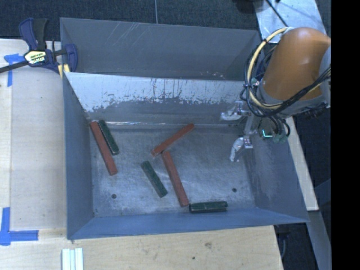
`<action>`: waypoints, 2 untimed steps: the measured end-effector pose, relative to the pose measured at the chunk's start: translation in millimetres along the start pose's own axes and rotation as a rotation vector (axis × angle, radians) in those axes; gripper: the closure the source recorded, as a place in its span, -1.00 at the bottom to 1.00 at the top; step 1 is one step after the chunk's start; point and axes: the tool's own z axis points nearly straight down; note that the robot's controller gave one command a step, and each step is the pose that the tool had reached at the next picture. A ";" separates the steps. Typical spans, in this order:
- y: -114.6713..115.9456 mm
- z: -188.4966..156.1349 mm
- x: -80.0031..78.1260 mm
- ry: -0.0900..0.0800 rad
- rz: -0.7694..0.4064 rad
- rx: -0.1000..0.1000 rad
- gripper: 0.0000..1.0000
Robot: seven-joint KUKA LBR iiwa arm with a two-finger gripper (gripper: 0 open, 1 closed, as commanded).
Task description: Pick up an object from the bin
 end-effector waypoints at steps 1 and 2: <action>0.2 -4.2 -1.8 -0.008 -0.002 0.001 -1.00; 42.4 39.4 -1.4 -0.014 0.034 0.002 -1.00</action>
Offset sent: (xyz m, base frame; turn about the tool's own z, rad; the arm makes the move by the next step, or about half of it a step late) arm -0.0018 0.0676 -0.0643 0.0435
